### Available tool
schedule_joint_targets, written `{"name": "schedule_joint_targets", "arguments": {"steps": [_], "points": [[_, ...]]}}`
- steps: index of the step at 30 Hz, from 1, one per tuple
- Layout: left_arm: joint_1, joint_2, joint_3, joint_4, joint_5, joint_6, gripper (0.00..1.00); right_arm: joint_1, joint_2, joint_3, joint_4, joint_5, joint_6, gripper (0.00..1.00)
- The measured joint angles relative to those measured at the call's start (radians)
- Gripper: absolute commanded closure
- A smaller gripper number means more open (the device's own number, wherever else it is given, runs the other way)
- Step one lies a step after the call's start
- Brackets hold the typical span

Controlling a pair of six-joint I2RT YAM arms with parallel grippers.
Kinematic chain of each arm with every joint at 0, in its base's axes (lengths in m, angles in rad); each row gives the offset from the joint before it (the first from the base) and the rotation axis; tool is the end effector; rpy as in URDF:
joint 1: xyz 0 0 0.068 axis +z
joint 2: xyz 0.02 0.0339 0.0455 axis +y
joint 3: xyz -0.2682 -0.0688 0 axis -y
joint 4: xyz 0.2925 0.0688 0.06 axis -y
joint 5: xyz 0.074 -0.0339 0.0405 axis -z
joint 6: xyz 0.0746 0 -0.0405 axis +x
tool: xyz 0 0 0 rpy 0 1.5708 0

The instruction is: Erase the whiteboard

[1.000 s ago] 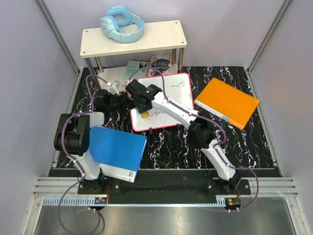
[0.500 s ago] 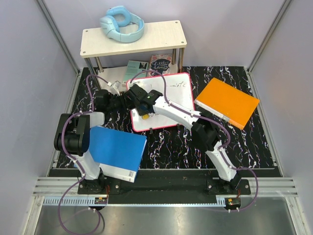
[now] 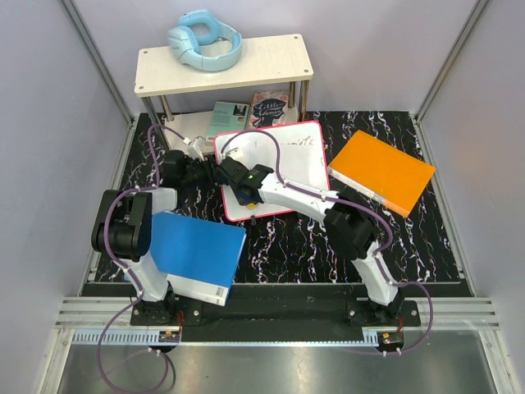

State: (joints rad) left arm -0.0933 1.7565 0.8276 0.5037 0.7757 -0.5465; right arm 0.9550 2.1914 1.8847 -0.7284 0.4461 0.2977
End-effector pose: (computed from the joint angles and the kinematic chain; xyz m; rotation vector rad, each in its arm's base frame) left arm 0.4020 -0.0901 0.1262 0.0638 2.0570 -1.1754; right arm 0.3411 0.4263 0.1791 -0.6477 2.3727 -0.0562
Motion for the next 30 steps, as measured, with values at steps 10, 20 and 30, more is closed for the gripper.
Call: {"name": "schedule_joint_targets", "arguments": {"steps": [10, 20, 30], "points": [[-0.024, 0.001, 0.0, 0.012, -0.018, 0.001, 1.0, -0.049, -0.039, -0.047, -0.014, -0.032, 0.052, 1.0], [-0.03, 0.001, 0.0, 0.014, -0.026, 0.0, 1.0, -0.19, -0.131, -0.174, -0.055, -0.045, 0.069, 1.0], [-0.037, 0.001, 0.002, 0.042, -0.018, 0.005, 1.0, -0.449, -0.189, -0.312, -0.082, 0.031, 0.065, 1.0]]}}
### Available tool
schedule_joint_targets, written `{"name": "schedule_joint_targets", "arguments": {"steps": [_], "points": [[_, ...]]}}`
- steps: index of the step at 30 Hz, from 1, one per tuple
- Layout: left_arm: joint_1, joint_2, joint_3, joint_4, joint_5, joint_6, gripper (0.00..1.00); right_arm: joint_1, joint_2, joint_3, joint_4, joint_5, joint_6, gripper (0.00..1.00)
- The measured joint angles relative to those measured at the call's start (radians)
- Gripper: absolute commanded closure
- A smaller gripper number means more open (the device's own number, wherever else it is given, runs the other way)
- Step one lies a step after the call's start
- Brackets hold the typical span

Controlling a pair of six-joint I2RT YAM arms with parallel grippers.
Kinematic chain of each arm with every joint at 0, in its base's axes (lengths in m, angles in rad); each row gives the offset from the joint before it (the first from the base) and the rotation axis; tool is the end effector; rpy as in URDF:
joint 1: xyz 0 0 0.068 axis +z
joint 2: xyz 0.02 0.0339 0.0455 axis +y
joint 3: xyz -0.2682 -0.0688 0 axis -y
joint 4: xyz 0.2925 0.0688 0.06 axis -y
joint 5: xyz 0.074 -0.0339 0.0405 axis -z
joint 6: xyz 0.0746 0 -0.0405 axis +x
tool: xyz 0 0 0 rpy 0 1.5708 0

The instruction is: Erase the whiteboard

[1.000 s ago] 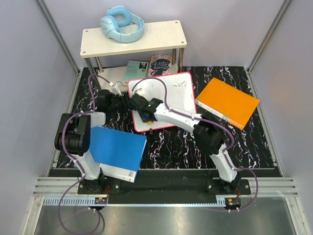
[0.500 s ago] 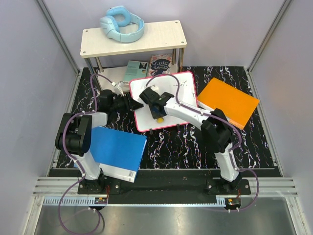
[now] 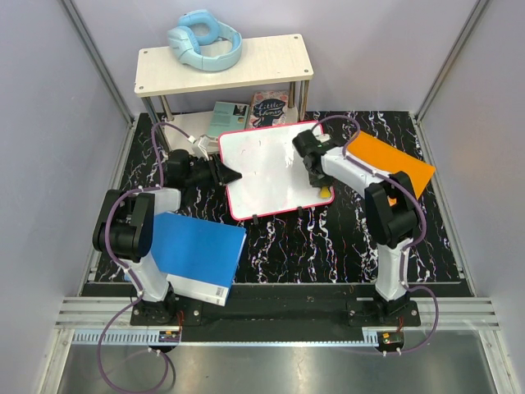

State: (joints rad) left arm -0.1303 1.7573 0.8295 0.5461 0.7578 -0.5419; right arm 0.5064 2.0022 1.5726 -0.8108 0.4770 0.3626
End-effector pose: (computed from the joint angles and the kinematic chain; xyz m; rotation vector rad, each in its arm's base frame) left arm 0.4019 -0.1044 0.1312 0.1157 2.0222 -1.1713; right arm 0.4264 0.1973 0.1572 -0.0823 2.6199 -0.3938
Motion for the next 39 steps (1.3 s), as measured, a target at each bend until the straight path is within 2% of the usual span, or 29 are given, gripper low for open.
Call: {"name": "schedule_joint_targets", "arguments": {"steps": [3, 11, 22, 27, 35, 39], "points": [[0.0, 0.0, 0.0, 0.002, 0.003, 0.003, 1.0, -0.037, 0.0, -0.012, -0.004, 0.021, -0.003, 1.0], [0.002, 0.0, 0.0, -0.003, 0.005, 0.003, 1.0, -0.039, 0.0, 0.019, -0.021, 0.035, -0.025, 1.0], [0.005, 0.0, 0.0, -0.026, 0.013, 0.003, 1.0, -0.089, 0.056, 0.285, 0.046, 0.036, -0.078, 1.0], [0.005, 0.0, 0.0, -0.025, 0.013, 0.003, 1.0, -0.138, 0.108, 0.35, 0.084, 0.026, -0.109, 1.0], [0.005, 0.0, 0.0, -0.013, 0.012, 0.01, 1.0, -0.157, 0.136, 0.367, 0.109, -0.016, -0.151, 1.0], [0.005, 0.0, 0.0, -0.007, 0.012, 0.011, 1.0, -0.159, 0.091, 0.266, 0.188, -0.032, -0.149, 1.0]]}}
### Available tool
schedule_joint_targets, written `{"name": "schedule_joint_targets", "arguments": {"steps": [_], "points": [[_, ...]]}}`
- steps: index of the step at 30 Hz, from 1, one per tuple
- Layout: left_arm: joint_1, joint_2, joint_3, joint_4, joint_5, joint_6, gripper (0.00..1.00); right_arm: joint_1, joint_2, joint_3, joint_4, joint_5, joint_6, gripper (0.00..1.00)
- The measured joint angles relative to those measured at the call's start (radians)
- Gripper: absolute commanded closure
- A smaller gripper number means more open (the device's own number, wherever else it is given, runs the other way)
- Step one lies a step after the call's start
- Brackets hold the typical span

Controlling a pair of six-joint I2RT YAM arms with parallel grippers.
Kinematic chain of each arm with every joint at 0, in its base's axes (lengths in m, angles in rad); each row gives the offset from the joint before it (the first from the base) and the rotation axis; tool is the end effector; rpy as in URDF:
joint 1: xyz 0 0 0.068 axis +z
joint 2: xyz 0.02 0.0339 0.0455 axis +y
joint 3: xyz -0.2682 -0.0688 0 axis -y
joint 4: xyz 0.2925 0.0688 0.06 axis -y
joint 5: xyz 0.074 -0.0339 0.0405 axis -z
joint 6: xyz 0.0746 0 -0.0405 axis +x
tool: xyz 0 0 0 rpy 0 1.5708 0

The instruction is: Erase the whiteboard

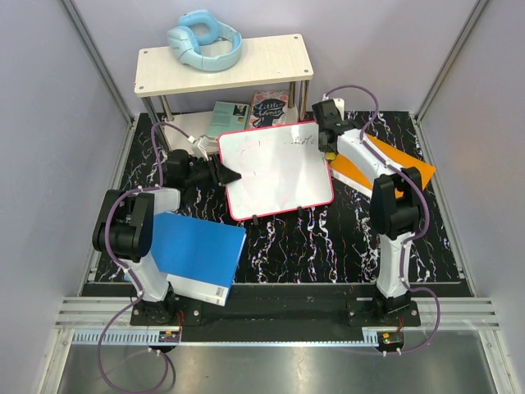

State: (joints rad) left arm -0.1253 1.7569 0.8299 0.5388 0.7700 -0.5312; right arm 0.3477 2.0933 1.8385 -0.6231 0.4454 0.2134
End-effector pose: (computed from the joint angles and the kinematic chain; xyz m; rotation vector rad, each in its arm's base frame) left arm 0.4015 -0.1029 0.1309 0.1271 2.0241 -1.1743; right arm 0.5208 0.1546 0.2215 0.0340 2.3548 -0.2761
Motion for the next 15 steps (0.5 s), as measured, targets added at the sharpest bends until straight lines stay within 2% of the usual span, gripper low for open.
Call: {"name": "schedule_joint_targets", "arguments": {"steps": [9, 15], "points": [[0.0, 0.0, 0.0, -0.007, 0.001, 0.0, 1.0, 0.031, -0.129, -0.242, 0.087, 0.006, 0.029, 1.0], [0.0, 0.0, 0.0, -0.005, 0.001, 0.0, 1.0, 0.067, -0.134, -0.272, 0.101, 0.057, 0.03, 1.0]]}}
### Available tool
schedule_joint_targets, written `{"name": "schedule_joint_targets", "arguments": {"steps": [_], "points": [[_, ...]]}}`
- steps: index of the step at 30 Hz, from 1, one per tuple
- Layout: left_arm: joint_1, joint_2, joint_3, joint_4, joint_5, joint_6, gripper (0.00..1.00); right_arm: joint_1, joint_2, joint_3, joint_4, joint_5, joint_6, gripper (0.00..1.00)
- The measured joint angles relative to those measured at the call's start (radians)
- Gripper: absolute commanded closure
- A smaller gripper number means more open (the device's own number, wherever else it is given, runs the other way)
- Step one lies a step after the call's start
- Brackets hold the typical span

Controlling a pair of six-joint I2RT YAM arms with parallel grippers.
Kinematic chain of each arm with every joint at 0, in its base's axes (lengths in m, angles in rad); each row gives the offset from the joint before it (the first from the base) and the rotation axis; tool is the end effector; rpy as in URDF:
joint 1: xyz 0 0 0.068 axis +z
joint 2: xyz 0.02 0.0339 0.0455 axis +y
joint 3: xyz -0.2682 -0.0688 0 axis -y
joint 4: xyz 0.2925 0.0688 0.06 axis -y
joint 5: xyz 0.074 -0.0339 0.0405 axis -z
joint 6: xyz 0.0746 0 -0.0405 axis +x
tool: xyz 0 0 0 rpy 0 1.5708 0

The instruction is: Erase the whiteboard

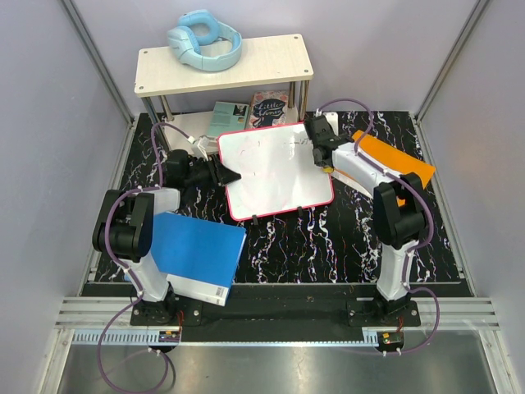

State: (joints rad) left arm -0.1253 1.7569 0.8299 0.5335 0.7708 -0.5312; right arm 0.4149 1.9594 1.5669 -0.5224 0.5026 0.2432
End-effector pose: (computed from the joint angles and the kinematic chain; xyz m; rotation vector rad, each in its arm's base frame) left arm 0.4012 -0.1029 0.1302 0.1250 2.0291 -1.1759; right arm 0.4719 0.1686 0.1948 0.0030 2.3601 -0.3127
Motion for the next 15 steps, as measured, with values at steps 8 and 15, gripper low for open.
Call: {"name": "schedule_joint_targets", "arguments": {"steps": [8, 15], "points": [[0.0, 0.0, 0.0, 0.0, 0.0, 0.0, 1.0, 0.009, 0.083, 0.157, -0.071, 0.042, -0.027, 1.0], [0.0, 0.0, 0.0, -0.001, 0.0, 0.0, 1.0, -0.014, 0.15, 0.3, -0.077, 0.047, -0.054, 1.0]]}}
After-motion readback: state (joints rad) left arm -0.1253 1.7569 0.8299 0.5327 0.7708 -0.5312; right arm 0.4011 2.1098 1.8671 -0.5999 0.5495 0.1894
